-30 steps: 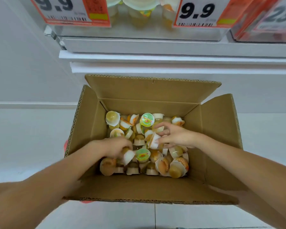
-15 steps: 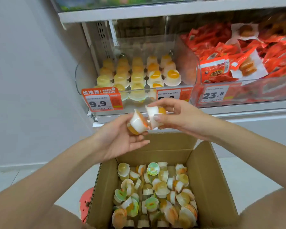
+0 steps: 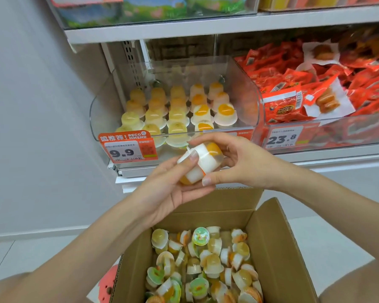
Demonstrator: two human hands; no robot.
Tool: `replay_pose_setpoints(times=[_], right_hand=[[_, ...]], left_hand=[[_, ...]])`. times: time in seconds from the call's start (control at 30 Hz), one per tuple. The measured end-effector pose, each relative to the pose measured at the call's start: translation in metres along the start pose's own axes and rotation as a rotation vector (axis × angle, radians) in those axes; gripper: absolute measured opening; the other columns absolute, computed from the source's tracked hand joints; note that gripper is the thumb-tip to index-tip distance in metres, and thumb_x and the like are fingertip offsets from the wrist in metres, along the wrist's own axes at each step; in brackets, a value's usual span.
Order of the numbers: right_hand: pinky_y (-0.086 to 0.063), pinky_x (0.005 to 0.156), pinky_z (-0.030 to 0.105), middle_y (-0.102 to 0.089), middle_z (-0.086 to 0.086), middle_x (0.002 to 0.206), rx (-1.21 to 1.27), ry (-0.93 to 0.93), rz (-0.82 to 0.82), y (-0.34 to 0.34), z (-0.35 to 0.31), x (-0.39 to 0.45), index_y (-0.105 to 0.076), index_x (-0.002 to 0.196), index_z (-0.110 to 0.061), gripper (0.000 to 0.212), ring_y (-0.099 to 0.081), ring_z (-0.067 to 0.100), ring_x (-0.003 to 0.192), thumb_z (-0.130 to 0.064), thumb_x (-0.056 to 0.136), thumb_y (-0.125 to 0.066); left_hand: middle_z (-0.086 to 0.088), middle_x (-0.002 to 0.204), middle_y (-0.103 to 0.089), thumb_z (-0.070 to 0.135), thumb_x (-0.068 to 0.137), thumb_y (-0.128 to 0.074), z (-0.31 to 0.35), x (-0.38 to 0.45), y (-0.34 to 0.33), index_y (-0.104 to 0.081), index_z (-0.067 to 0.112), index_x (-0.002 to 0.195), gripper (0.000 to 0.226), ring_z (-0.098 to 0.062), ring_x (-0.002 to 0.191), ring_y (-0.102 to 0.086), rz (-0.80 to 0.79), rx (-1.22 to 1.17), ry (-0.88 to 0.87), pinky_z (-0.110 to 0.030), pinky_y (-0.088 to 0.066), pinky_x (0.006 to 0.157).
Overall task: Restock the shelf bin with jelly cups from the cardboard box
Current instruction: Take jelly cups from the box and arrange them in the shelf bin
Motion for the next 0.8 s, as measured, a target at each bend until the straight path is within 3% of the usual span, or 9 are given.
replay_pose_setpoints(times=[0.23, 0.37, 0.47, 0.6, 0.7, 0.8], right_hand=[[-0.048, 0.101, 0.038, -0.054, -0.009, 0.13, -0.062, 0.005, -0.084, 0.003, 0.004, 0.003, -0.053, 0.126, -0.028, 0.072, -0.055, 0.012, 0.119, -0.018, 0.062, -0.085], [-0.049, 0.097, 0.039, -0.058, -0.014, 0.119, -0.172, 0.039, -0.019, 0.0, 0.0, 0.001, -0.055, 0.12, -0.027, 0.066, -0.056, 0.01, 0.114, -0.021, 0.063, -0.088], [-0.047, 0.094, 0.025, -0.06, -0.016, 0.116, -0.227, 0.069, 0.038, -0.002, -0.008, -0.001, -0.057, 0.118, -0.025, 0.062, -0.055, 0.003, 0.111, -0.02, 0.064, -0.087], [-0.042, 0.082, 0.008, -0.062, -0.02, 0.108, -0.304, 0.043, 0.156, 0.01, -0.025, 0.0, -0.061, 0.11, -0.026, 0.056, -0.055, -0.006, 0.101, -0.023, 0.062, -0.088], [-0.039, 0.079, 0.003, -0.062, -0.02, 0.106, -0.517, 0.054, 0.344, 0.051, -0.049, 0.017, -0.062, 0.107, -0.028, 0.053, -0.055, -0.003, 0.096, -0.032, 0.061, -0.087], [-0.039, 0.082, 0.017, -0.061, -0.011, 0.109, -0.896, -0.023, 0.314, 0.091, -0.073, 0.047, -0.063, 0.111, -0.026, 0.055, -0.054, 0.008, 0.102, -0.038, 0.062, -0.083]], left_hand=[[-0.019, 0.111, -0.069, 0.034, 0.078, -0.059, 0.0, 0.005, 0.001, -0.063, 0.01, 0.11, 0.041, -0.033, 0.103, -0.066, 0.02, 0.036, 0.064, -0.043, -0.055, 0.085], [-0.018, 0.105, -0.071, 0.036, 0.072, -0.063, 0.001, 0.004, 0.002, -0.061, 0.012, 0.111, 0.046, -0.031, 0.09, -0.069, 0.029, 0.061, 0.098, -0.044, -0.056, 0.083], [-0.015, 0.105, -0.071, 0.04, 0.072, -0.063, 0.001, 0.003, 0.003, -0.06, 0.016, 0.116, 0.05, -0.029, 0.083, -0.071, 0.016, 0.067, 0.12, -0.048, -0.057, 0.081], [-0.014, 0.113, -0.068, 0.054, 0.083, -0.053, 0.01, 0.004, 0.008, -0.059, 0.018, 0.119, 0.051, -0.031, 0.098, -0.068, -0.017, 0.084, 0.149, -0.054, -0.052, 0.087], [-0.007, 0.101, -0.072, 0.054, 0.089, -0.049, 0.026, 0.011, 0.029, -0.063, 0.012, 0.103, 0.046, -0.021, 0.093, -0.07, 0.23, 0.467, -0.014, -0.047, -0.052, 0.09], [0.0, 0.083, -0.066, 0.04, 0.086, -0.064, 0.041, 0.014, 0.049, -0.058, 0.013, 0.087, 0.028, -0.014, 0.078, -0.063, 0.441, 1.012, -0.314, -0.028, -0.05, 0.072]])
Point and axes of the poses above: each hand's wrist, its own x-axis towards the middle knuckle, its own y-axis out of the back of the hand, z = x × y, the point moved 4 cm from there along x, towards the middle knuckle
